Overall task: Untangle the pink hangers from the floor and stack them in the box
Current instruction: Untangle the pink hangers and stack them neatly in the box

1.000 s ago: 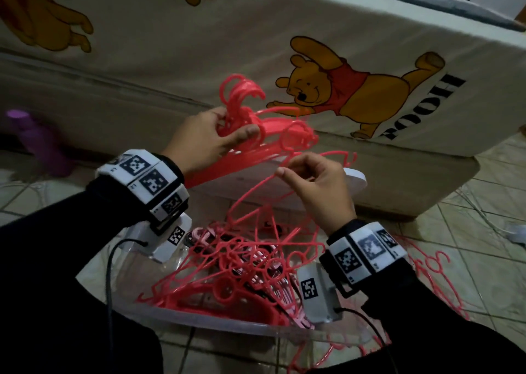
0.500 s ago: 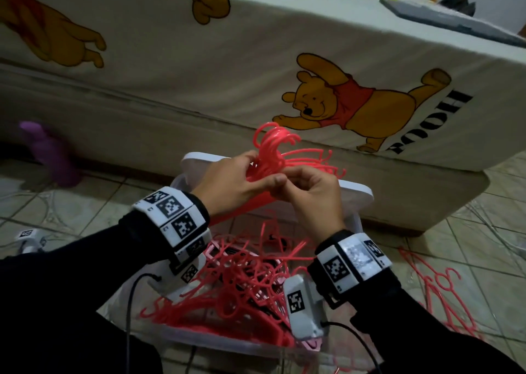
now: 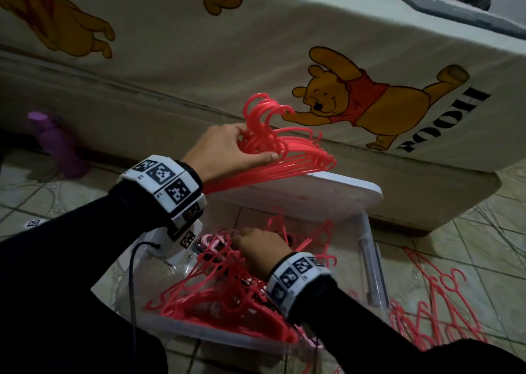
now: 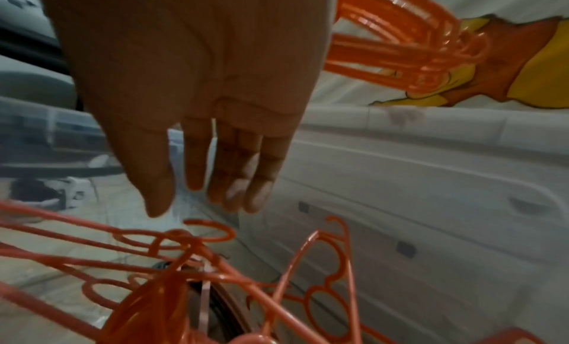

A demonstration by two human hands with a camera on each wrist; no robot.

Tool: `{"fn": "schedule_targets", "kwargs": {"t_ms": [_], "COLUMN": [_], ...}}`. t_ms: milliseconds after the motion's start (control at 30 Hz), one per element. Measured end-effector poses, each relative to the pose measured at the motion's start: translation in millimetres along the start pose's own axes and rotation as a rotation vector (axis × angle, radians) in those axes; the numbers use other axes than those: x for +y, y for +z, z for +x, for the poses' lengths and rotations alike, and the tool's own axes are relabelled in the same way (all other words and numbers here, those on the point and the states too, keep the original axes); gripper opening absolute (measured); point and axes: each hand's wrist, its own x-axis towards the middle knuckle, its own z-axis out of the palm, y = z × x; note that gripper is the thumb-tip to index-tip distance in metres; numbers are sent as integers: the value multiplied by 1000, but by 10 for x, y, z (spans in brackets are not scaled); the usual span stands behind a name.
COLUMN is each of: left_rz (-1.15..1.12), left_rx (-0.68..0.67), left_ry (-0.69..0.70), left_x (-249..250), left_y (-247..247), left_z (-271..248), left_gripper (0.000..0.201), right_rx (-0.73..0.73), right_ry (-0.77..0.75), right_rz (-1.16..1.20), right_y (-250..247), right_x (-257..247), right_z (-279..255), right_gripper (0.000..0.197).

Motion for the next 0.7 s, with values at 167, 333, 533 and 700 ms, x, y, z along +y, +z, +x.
{"fn": "schedule_targets", "kwargs": {"t_ms": [167,333,533,700], "left_rz": [8,37,61,53], "left_rx": [-8,11,48,73], "left_ry": [28,21,-5,-25], "left_x": [-41,-70,-68,-50], "left_y": [15,-10,-56,-96], "left_z": [-5,30,43,32], "left_gripper": [36,60,69,57], "right_rx": [-188,-125,102,57], "right_ry": [147,140,66,-37], "right_rz": [-59,-92,134,61], "right_y": [161,253,-71,-385], "right_x": [85,84,87,148], "right_z": [234,337,331,326], "right_gripper": [32,25,13,8]}}
